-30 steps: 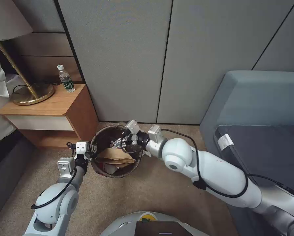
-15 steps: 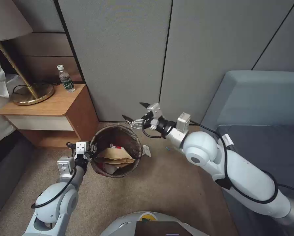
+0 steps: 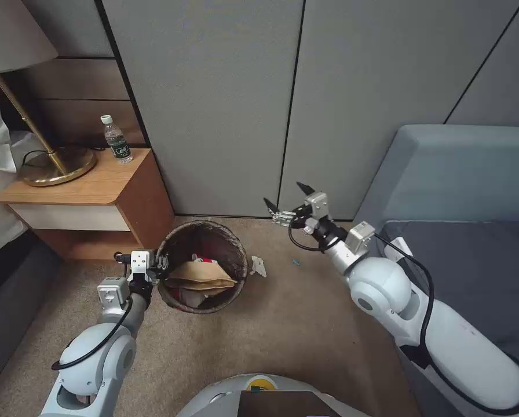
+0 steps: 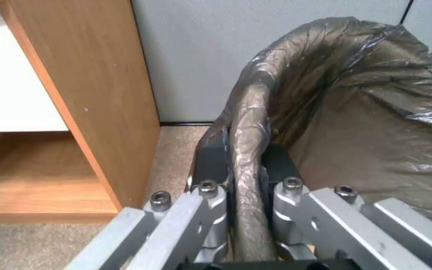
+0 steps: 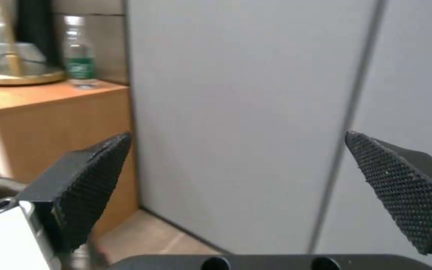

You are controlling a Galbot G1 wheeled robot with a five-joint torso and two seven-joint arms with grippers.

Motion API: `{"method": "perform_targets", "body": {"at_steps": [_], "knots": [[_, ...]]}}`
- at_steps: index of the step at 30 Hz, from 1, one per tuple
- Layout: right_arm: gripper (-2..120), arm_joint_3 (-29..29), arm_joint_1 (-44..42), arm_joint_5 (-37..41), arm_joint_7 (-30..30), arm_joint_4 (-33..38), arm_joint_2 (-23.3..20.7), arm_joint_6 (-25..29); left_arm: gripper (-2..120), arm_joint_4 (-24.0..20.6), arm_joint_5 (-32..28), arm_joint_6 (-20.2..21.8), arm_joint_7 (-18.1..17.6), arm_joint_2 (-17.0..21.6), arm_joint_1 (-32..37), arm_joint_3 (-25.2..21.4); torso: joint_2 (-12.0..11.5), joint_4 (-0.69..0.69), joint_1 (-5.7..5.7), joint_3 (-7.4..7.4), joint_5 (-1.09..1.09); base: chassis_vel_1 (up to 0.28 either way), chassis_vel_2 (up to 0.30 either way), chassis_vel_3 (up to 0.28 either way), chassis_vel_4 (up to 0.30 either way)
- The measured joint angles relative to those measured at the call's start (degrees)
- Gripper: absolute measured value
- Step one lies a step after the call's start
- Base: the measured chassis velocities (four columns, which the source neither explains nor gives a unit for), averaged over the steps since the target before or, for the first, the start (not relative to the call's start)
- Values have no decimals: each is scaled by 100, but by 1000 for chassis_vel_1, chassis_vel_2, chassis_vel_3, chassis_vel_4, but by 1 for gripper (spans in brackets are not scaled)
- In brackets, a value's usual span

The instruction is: Pick up the trash bin, then pick up the garbage from the floor and place it into the trash bin.

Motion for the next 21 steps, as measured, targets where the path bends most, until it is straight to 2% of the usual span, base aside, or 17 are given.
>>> {"method": "perform_targets", "body": {"at_steps": [3, 5, 8, 10, 12, 18, 21], "knots": [[100, 477, -656, -461, -112, -3, 320, 191, 5, -15, -8, -1, -1, 7, 15, -18, 0, -1, 0, 0, 0, 0, 0, 0, 0], [100, 576, -808, -573, -121, -3, 410, 243, 5, -22, -11, -1, -1, 7, 20, -25, 0, 0, 0, 0, 0, 0, 0, 0, 0], [100, 1001, -1476, -1145, -185, -4, 853, 561, 5, -40, -15, -2, -1, 4, 43, -34, 0, 0, 0, 0, 0, 0, 0, 0, 0], [100, 1061, -1553, -1214, -204, -4, 913, 607, 5, -41, -15, -2, -1, 4, 45, -34, 0, 0, 0, 0, -1, 0, 0, 0, 0], [100, 1483, -2073, -1635, -339, -9, 1337, 892, 5, -46, -17, -3, -1, 14, 59, -34, 0, -1, 0, 0, -1, 0, 0, 0, 0], [100, 1789, -2580, -2058, -400, 14, 1804, 1166, 5, -47, -20, -7, -2, 23, 59, -33, 0, -1, 0, 0, -2, 0, 0, 0, 0], [100, 1902, -2988, -2572, -400, 14, 2264, 1472, 5, -47, -18, -8, -5, 6, 63, -21, 0, -1, 0, 0, -2, 0, 0, 0, 0]]}}
